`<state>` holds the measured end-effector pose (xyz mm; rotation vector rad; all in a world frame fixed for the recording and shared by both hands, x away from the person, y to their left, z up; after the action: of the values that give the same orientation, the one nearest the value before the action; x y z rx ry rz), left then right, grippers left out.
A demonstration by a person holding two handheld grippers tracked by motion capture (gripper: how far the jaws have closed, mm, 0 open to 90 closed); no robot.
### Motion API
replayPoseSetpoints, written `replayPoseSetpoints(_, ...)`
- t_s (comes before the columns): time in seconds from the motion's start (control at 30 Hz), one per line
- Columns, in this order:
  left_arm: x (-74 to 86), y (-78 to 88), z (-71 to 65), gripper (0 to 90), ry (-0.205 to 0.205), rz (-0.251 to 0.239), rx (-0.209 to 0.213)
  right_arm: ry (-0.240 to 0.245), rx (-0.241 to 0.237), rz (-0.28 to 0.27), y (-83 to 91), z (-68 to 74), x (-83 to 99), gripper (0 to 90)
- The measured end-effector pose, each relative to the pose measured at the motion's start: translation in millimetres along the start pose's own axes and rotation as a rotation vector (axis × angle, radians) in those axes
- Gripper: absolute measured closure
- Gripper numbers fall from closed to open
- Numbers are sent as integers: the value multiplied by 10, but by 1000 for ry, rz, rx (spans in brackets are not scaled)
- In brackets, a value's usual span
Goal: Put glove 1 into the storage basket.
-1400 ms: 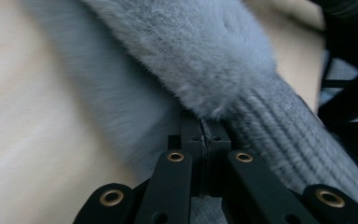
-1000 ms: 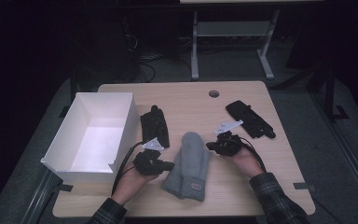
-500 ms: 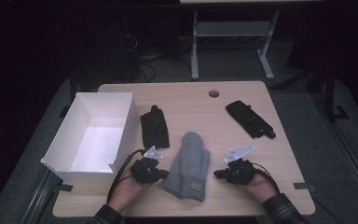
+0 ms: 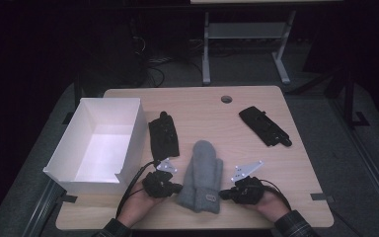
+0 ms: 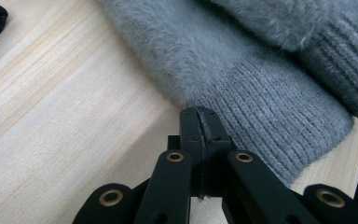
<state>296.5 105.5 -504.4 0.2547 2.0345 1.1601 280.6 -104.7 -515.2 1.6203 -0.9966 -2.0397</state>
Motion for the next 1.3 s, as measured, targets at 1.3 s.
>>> replayPoseSetpoints(1.3,17,-55,-22,888,-16,21,0,266,-42,-57,35,298,-304,719)
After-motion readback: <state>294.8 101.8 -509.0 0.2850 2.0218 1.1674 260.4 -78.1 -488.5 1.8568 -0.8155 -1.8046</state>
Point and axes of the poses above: each handheld gripper's, and its own axes: y roughly backward along the jaws, x roughly out of its underside, z roughly to its left, the point moved 7 cm from there along -y, roughly forward along the jaws, and after that the axes turned 11 degrees about y, right-handed, at the moved point
